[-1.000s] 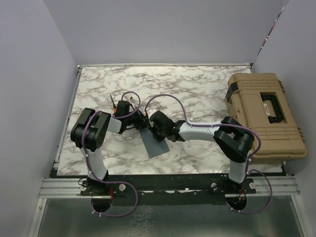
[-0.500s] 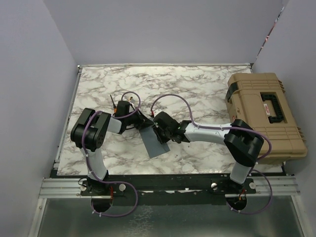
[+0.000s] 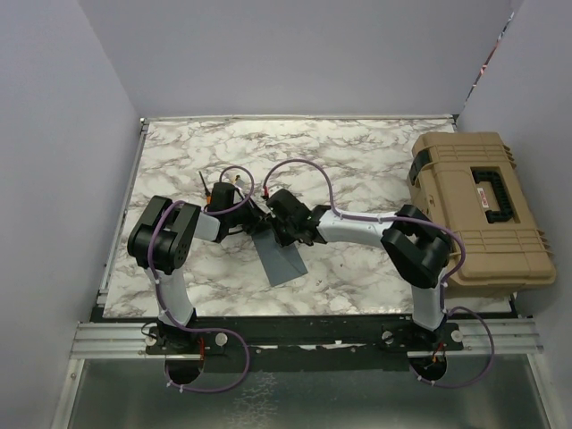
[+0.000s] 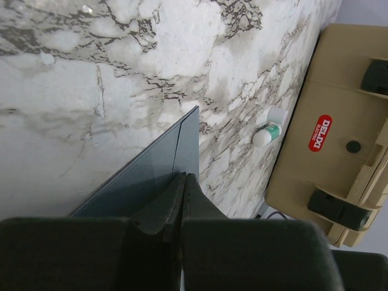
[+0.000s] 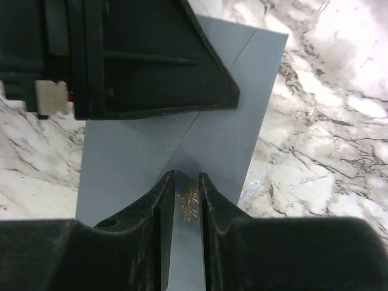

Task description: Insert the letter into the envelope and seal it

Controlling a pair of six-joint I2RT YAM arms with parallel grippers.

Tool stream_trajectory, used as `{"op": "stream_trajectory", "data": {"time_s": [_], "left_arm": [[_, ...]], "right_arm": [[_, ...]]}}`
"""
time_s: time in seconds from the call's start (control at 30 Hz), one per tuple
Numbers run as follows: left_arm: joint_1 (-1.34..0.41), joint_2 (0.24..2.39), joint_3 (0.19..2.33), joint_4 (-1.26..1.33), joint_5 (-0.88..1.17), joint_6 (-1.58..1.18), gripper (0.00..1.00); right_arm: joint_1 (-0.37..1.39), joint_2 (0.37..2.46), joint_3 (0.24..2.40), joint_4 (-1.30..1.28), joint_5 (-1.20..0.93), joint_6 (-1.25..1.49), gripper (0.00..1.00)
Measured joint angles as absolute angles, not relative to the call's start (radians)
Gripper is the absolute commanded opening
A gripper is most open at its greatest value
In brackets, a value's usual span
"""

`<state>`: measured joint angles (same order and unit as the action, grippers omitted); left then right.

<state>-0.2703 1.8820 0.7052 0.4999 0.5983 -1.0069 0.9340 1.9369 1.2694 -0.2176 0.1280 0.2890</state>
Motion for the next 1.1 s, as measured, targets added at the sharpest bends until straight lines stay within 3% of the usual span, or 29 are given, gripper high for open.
{"op": "stream_trajectory", "data": {"time_s": [0.2, 0.53, 1.1], "left_arm": [[-0.27, 1.882, 0.705, 0.5, 0.598, -1.01, 0.0], [-0.27, 1.882, 0.706, 0.5, 0.598, -1.014, 0.0], [-0.266, 1.882, 0.711, 0.487, 0.6, -1.014, 0.0]], "right_arm": [[0.934, 1.97, 1.277, -0.221, 0.103, 0.25, 0.26], [0.951, 1.981, 1.281, -0.212, 0.096, 0.186, 0.37], [0.963, 1.931, 1.177, -0.123, 0.107, 0.187, 0.34]]}}
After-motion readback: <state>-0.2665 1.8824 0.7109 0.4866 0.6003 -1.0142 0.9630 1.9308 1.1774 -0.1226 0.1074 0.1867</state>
